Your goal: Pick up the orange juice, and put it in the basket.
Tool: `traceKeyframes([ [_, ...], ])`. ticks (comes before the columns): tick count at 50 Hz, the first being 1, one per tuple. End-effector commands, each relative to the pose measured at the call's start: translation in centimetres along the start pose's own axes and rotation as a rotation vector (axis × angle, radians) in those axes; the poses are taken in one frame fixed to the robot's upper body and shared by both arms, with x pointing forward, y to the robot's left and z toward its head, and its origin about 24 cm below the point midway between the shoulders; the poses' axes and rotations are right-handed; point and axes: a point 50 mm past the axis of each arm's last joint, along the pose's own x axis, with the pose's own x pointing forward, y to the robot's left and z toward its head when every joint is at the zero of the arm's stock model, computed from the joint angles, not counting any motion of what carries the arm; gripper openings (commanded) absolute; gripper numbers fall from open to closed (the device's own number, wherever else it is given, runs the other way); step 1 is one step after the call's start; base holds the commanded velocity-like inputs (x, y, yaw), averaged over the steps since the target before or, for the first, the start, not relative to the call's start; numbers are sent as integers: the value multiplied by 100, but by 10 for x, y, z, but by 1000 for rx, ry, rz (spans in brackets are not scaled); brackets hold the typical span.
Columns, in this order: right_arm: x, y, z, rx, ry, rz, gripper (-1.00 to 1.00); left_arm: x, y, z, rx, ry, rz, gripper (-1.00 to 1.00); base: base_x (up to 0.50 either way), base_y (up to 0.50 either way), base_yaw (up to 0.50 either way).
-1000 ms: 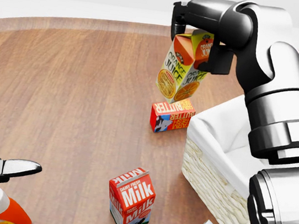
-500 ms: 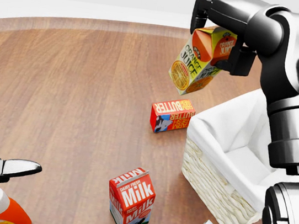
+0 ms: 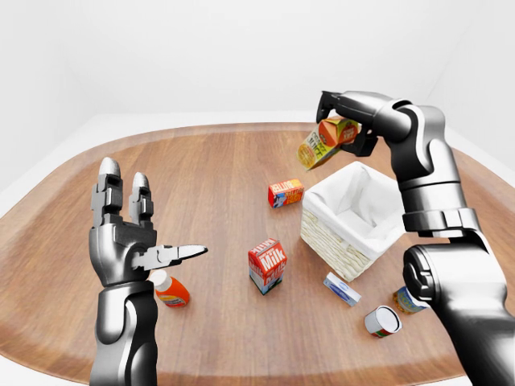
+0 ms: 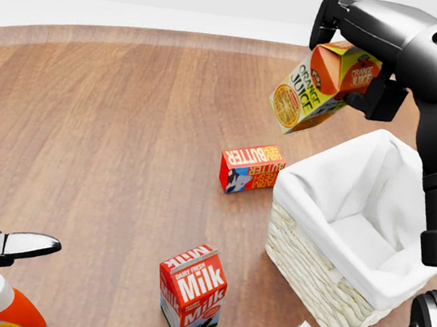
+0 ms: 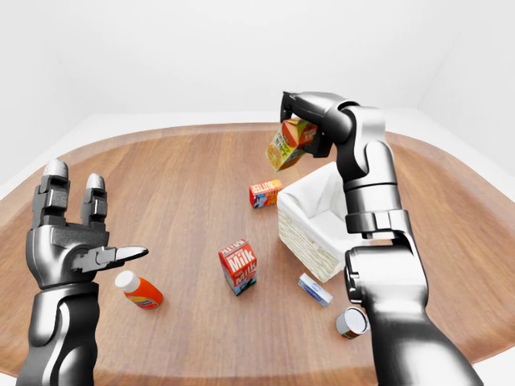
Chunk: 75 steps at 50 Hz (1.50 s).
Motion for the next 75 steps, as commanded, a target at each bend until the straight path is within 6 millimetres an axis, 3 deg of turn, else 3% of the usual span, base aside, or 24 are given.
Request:
traceKeyframes([
  [1, -11, -5, -15, 16, 23, -45, -100, 0, 0, 0, 0, 0, 1, 100, 0, 0, 0],
  [35, -34, -2, -43, 26, 73, -90, -100, 0, 0, 0, 0, 0, 0, 100, 0, 0, 0],
  [54, -45, 13, -65, 16, 142, -63, -100, 0, 0, 0, 0, 0, 0, 100, 0, 0, 0],
  [75, -44, 32, -71, 16, 168, -9, -100, 0, 0, 0, 0, 0, 0, 100, 0, 0, 0],
])
